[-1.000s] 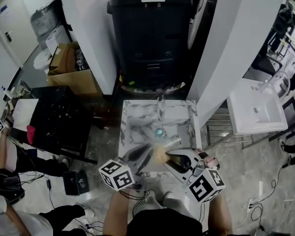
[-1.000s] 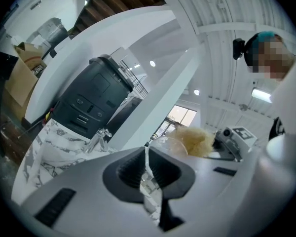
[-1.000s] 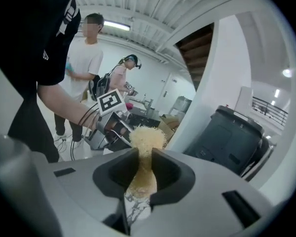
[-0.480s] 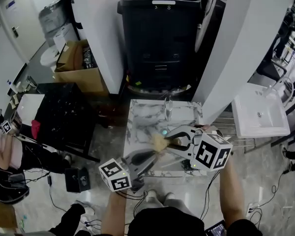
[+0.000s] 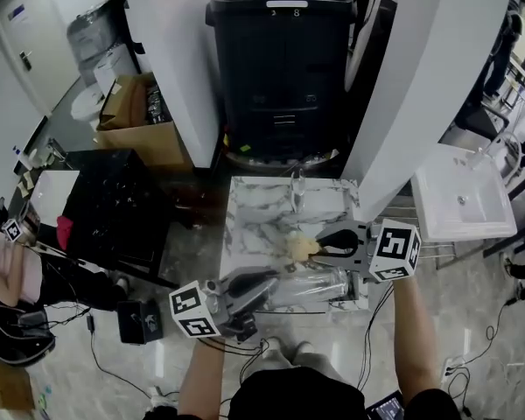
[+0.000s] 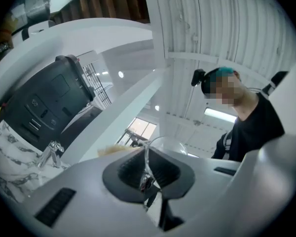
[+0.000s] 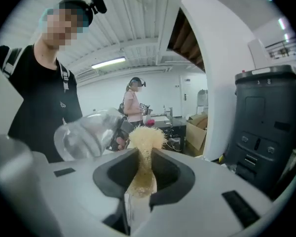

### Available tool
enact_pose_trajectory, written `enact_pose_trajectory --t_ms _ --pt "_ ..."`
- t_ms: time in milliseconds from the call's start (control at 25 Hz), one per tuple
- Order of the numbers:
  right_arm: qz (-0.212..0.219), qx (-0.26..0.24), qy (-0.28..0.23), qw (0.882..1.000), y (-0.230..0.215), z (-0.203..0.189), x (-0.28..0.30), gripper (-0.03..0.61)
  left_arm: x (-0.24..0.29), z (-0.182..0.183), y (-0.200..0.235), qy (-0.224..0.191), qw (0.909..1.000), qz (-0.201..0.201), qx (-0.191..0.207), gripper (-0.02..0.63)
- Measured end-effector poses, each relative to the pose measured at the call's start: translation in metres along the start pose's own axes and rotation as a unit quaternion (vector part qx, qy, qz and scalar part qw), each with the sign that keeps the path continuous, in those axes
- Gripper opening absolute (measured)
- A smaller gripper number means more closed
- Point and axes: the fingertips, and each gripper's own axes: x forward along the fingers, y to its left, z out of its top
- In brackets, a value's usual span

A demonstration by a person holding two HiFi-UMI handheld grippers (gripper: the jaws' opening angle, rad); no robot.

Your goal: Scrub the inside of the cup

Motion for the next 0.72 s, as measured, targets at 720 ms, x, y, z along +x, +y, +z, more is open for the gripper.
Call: enact_pose_trajectory --t_ms 720 --pt "-0.067 -0.027 -0.111 0.991 0.080 0.032 0.013 0.086 -0.001 0.017 0.065 -0.066 0.9883 0.121 -0.065 0.028"
